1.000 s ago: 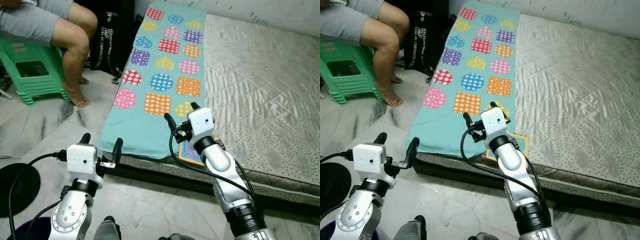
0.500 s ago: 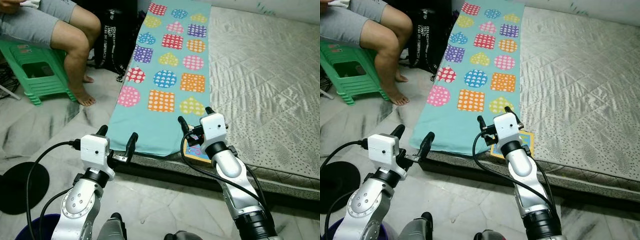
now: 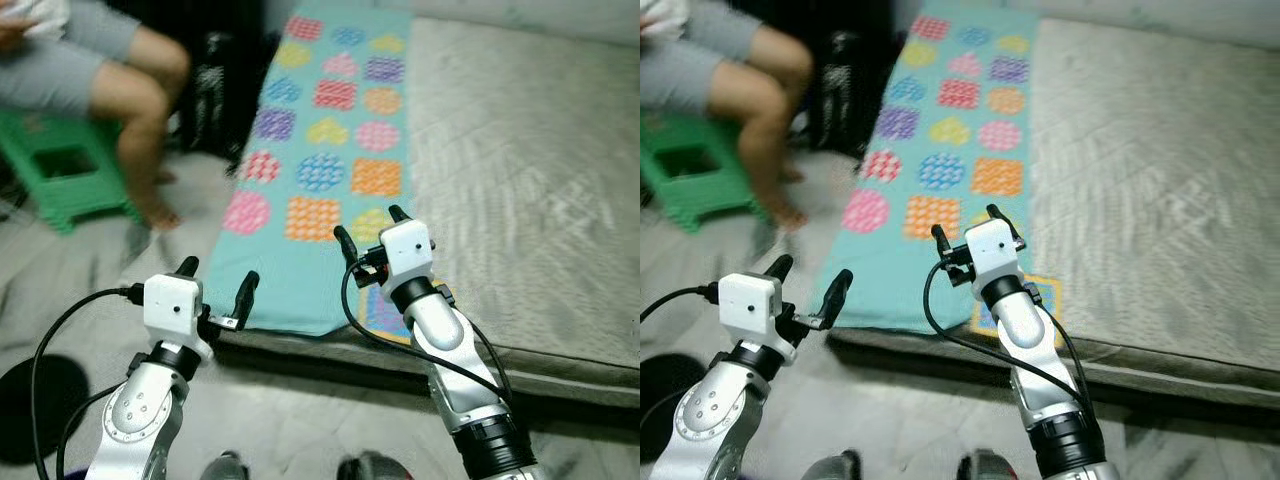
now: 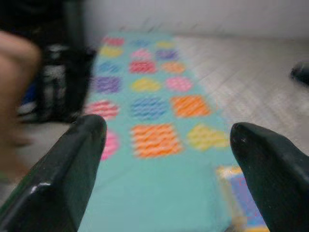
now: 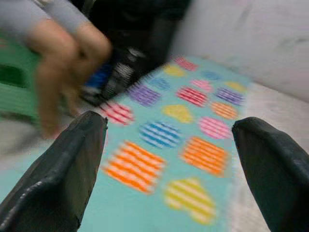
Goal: Clean up the room
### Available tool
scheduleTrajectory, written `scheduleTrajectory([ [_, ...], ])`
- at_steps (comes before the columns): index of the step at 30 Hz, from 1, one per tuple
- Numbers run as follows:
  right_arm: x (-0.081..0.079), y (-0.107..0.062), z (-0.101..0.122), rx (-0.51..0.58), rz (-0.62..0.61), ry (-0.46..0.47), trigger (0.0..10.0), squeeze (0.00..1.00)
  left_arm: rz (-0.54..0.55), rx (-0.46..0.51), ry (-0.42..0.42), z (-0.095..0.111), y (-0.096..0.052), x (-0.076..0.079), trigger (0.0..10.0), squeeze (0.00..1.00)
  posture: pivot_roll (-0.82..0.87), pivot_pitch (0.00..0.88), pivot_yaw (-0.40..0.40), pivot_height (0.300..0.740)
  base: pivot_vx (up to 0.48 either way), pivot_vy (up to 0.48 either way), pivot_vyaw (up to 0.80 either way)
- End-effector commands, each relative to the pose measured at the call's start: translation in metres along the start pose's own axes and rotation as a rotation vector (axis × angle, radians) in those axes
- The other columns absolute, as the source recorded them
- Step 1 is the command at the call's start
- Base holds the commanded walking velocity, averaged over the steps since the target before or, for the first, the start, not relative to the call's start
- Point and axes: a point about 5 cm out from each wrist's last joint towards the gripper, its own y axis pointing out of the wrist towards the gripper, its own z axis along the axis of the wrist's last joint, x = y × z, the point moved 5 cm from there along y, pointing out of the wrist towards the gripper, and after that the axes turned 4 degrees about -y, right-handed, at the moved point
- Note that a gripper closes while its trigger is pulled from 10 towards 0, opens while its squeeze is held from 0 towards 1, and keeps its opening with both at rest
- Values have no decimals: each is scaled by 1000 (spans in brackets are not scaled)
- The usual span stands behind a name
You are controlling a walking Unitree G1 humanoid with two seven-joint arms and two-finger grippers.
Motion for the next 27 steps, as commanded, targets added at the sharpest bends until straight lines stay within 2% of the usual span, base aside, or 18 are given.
scheduleTrajectory([
  [1, -4, 1, 0, 0, 3, 17, 10000, 0, 17, -19, 19, -3, -6, -6, 10000, 0, 135, 215, -64, 740, 352, 0, 0],
  [4, -3, 1, 0, 1, 2, 14, 10000, 0, 20, -23, 15, -4, -5, -6, 10000, 0, 130, 217, -64, 740, 325, 0, 0],
  [13, 4, -3, -5, -13, -10, 2, 10000, 0, 87, -39, 9, -8, -2, -14, 10000, 0, 119, 219, -64, 740, 0, 0, 0],
  [22, 5, -2, -5, -16, -23, 6, 10000, 0, 54, -49, 23, -10, 1, -9, 10000, 0, 103, 215, -56, 740, 0, 0, -715],
  [27, 6, -3, -6, -17, -22, -1, 10000, 0, 44, -47, 9, -10, 3, -6, 10000, 0, 102, 216, -56, 740, 0, 0, 0],
])
